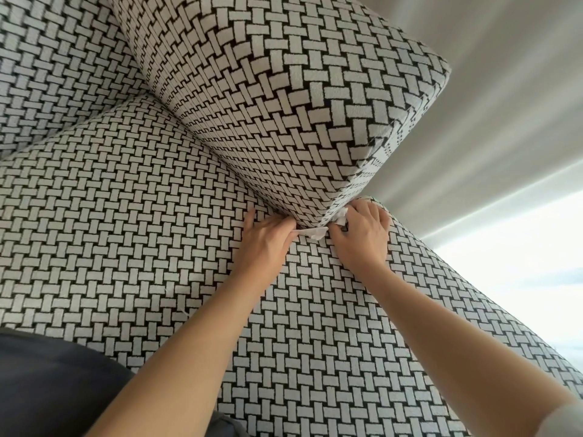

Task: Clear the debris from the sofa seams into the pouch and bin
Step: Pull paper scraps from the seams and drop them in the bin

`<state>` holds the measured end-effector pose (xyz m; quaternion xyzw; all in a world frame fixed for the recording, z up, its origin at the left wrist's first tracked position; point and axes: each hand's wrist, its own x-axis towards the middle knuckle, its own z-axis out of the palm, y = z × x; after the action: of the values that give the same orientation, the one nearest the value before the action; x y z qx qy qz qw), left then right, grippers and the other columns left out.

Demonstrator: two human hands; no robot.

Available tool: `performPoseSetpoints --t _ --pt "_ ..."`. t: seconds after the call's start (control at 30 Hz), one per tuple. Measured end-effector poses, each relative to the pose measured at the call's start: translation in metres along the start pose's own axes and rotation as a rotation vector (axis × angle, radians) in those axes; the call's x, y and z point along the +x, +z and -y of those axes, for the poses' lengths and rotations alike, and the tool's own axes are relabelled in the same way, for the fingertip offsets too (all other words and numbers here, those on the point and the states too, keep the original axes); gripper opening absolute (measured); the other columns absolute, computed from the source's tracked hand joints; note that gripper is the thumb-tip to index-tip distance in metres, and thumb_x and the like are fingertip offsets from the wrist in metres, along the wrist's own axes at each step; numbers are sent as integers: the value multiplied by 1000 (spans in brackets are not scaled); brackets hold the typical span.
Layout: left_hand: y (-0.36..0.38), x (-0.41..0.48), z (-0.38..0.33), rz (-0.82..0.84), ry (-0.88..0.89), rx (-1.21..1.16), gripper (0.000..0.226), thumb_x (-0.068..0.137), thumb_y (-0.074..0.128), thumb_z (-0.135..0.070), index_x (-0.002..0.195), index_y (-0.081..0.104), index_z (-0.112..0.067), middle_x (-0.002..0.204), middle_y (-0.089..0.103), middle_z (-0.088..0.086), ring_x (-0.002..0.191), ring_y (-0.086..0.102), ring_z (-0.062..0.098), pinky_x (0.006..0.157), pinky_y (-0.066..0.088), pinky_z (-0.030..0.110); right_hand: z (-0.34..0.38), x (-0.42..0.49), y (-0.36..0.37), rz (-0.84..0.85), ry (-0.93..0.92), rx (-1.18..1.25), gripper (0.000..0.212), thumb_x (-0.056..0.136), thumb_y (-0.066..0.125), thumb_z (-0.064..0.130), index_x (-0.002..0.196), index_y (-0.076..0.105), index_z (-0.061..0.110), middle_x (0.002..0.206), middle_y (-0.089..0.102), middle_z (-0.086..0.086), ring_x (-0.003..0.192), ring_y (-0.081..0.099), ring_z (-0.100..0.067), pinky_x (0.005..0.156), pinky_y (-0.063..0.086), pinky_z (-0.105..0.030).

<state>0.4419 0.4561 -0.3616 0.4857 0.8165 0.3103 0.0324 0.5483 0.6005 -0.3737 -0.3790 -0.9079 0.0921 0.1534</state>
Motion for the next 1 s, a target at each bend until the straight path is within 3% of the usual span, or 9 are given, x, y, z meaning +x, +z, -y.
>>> performPoseSetpoints --t 0.17,0.23,0.3,0.37,0.47,0.6,0.8,0.9,1.0 --pt "-6 -6 -3 -39 4 -61 9 83 64 1 74 60 2 62 61 6 52 53 14 99 42 46 1 -2 -2 3 -19 71 11 82 48 24 75 48 15 89 52 1 90 45 -21 93 29 -34" --pt "-10 -12 -4 -48 -2 -87 7 82 64 2 76 62 4 63 61 9 53 54 17 76 54 35 4 -5 -5 -25 0 149 12 85 47 22 75 45 16 89 52 -1 87 45 -22 88 34 -35" --pt "-13 -17 -5 -43 -47 -122 5 83 64 2 80 64 5 67 62 11 53 52 15 54 43 10 4 -6 -5 -56 63 243 8 84 49 16 79 52 10 92 54 -5 88 46 -24 85 37 -36" --pt "-15 -25 -4 -45 -88 -129 6 85 62 1 87 66 5 77 68 13 51 47 9 43 34 2 6 -8 -7 -51 126 366 14 85 47 17 77 52 7 87 53 -7 84 46 -25 79 41 -38" --pt "-15 -37 -3 -66 -103 -169 11 84 62 3 93 67 8 95 71 16 51 53 10 53 35 -7 10 -11 -16 -58 181 543 29 81 34 37 59 38 20 65 42 4 65 38 -16 59 33 -27" --pt "-21 -51 -1 -75 -125 -191 13 87 59 -4 96 66 1 78 68 9 41 34 -8 39 35 3 13 -22 -24 -101 211 645 32 78 32 38 58 35 14 57 35 4 56 29 -14 55 25 -26" --pt "-27 -48 1 -18 -183 -139 10 88 58 -8 88 65 -1 74 58 -3 51 44 -4 40 40 13 7 -43 -22 26 73 217 13 82 55 22 87 51 10 100 46 -3 96 36 -18 90 38 -39" --pt "-27 -43 0 13 -201 -46 13 88 57 -13 82 62 -2 82 54 0 70 50 10 60 47 17 7 -42 -22 27 64 256 49 77 60 36 119 42 18 127 39 -5 119 33 -20 104 29 -38" --pt "-26 -42 -3 35 -229 43 18 89 56 -19 97 61 -4 97 54 1 92 50 13 81 48 22 8 -39 -18 77 80 198 76 76 50 61 136 25 23 146 27 -2 137 18 -18 113 15 -39"
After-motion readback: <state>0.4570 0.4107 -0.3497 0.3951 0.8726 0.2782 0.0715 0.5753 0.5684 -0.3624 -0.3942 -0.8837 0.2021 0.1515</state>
